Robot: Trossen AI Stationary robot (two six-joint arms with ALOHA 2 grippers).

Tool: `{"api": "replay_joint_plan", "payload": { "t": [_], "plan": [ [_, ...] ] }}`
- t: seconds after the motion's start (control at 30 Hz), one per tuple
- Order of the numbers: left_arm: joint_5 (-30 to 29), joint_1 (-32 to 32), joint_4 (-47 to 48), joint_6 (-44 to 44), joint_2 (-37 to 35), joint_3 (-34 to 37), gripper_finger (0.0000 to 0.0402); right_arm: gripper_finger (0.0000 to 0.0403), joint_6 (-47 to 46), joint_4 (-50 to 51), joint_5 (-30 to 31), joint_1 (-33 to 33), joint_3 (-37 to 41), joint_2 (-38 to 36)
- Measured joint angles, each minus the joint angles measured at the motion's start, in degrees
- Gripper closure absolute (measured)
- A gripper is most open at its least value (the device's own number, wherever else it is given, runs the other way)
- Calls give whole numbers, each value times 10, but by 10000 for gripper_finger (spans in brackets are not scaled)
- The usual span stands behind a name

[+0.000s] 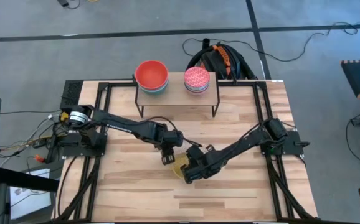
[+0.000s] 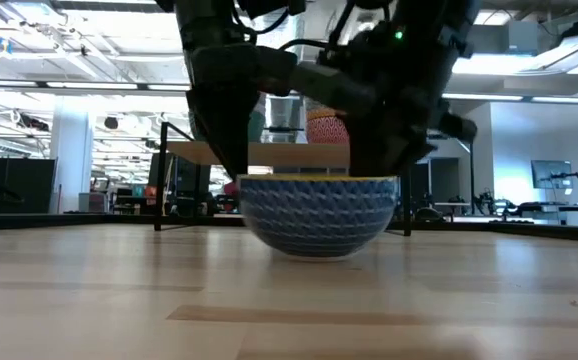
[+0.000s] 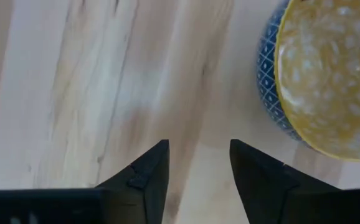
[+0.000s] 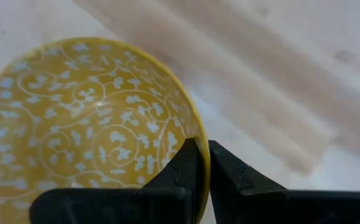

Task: Place and stack bowls onto a shelf
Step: Stack the yellow bowl into the red printed bowl

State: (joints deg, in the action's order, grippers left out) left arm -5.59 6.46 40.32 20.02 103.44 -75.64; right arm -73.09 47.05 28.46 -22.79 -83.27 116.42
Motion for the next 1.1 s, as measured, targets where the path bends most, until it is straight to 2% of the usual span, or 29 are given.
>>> {"api": "replay_joint_plan", "payload": {
  "t": [0.27, 0.57, 0.77, 1.1],
  "plan": [
    [6, 2, -25, 5, -15, 0, 251, 339, -25, -27, -20, -7, 10, -3],
    [10, 7, -43, 8, -15, 0, 250, 249, -23, -25, -16, -9, 10, -21],
    [35, 9, -77, 17, -9, 0, 250, 201, -23, -9, -6, -25, 7, -53],
    [21, 12, -150, 59, -10, 39, 250, 201, -22, 47, 16, -72, 7, -149]
  ]
}}
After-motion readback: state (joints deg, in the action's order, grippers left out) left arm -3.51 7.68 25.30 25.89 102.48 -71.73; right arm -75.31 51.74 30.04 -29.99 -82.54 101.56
